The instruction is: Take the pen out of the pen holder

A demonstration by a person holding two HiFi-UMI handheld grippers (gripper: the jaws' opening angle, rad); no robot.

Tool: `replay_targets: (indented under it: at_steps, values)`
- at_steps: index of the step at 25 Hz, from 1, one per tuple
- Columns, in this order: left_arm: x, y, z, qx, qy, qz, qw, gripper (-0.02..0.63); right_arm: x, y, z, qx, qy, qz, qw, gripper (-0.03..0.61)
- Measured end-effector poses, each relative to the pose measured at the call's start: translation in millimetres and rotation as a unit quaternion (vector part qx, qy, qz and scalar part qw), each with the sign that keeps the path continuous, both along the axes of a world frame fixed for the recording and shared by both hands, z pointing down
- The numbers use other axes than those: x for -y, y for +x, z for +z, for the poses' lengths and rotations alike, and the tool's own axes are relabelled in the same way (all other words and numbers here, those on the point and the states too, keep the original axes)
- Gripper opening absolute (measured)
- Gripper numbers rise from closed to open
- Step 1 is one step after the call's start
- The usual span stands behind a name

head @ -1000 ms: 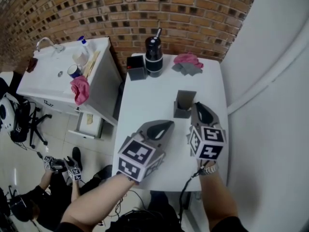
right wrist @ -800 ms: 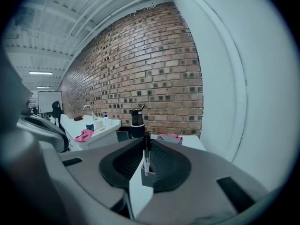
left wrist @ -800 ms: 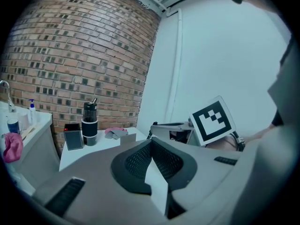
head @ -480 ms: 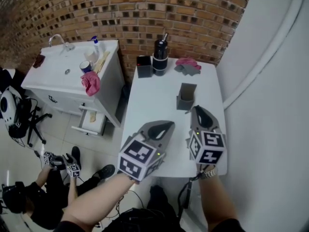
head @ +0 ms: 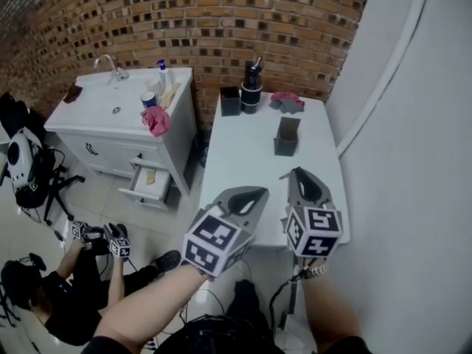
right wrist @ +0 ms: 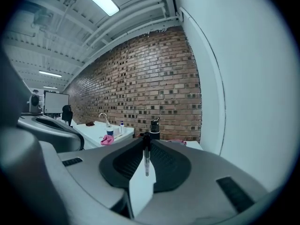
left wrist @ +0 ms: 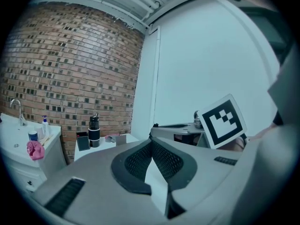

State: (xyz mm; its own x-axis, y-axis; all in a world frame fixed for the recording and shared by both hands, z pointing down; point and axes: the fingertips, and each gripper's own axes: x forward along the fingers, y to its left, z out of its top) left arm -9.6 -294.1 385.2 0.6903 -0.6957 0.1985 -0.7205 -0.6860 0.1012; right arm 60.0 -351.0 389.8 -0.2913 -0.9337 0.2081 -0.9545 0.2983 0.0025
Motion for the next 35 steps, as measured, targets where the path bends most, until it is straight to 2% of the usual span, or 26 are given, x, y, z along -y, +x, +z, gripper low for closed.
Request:
replay_targets:
  at_steps: [12,19,26,35]
  values:
    - [-113,-18,-5,0.001,0.042,0.025,0.9988,0.003,-126,-24,-15,-0.006,0.035,0.005,0.999,0.060]
    - [-169,-28,-21,-0.013,0.052,0.029,0.9981,0.003,-189,-38,-28,-0.013,0.046,0.006,0.999,0.060]
    - [-212,-37,-33,-0.016,0.052,0.038,0.9978,0.003,-238,-54,-47,-0.011,0.047,0.000,0.999,0.060]
    - [-242,-34,-51,-0.021,0.053,0.042,0.9975,0.003,-278,-47,-67,-0.010,0.049,-0.003,0.999,0.060]
